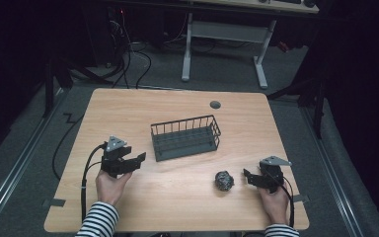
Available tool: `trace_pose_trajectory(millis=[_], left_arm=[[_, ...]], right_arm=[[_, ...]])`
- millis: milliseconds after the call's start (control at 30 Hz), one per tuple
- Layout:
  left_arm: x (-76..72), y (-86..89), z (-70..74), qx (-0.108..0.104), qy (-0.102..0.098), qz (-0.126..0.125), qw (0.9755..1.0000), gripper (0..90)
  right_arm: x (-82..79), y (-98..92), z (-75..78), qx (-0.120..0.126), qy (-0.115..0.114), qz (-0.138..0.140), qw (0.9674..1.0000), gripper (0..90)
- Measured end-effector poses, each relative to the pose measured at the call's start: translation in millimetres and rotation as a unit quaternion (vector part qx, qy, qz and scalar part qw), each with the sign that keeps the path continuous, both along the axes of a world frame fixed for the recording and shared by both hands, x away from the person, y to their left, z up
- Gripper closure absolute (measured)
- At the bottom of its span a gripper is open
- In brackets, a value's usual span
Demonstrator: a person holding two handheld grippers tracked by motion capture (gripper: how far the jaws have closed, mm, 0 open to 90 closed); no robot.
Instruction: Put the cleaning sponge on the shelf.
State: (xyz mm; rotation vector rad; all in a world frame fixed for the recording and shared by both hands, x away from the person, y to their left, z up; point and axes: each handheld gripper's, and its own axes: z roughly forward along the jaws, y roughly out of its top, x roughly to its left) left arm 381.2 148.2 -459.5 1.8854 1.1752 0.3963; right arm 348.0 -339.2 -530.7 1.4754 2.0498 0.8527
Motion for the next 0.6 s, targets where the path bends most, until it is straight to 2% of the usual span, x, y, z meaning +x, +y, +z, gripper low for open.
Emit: trace_pose_trajectory(millis=[200, 333, 467, 600], left_arm=[[10.1, -11.9, 9.7, -0.002, -0.003, -0.019, 0.9998, 38.6], [18.0, -18.6, 15.8, -0.013, -0.009, -0.031, 0.9994, 40.6], [26.9, -25.9, 19.2, -0.008, -0.009, -0.033, 0.9994, 42.2], [35.9, -31.7, 16.5, 0.001, 0.0, -0.031, 0.9995, 43.0]], right_arm=[[-0.1, 0.1, 0.0, 0.0, 0.0, 0.0, 1.0, 25.5], [-0.9, 1.2, 0.0, -0.006, -0.004, -0.001, 1.0, 25.6], [-0.7, 0.6, 0.0, -0.002, -0.001, -0.002, 1.0, 25.5], [-0.7, 0.6, 0.0, -0.002, -0.001, -0.002, 1.0, 25.6]])
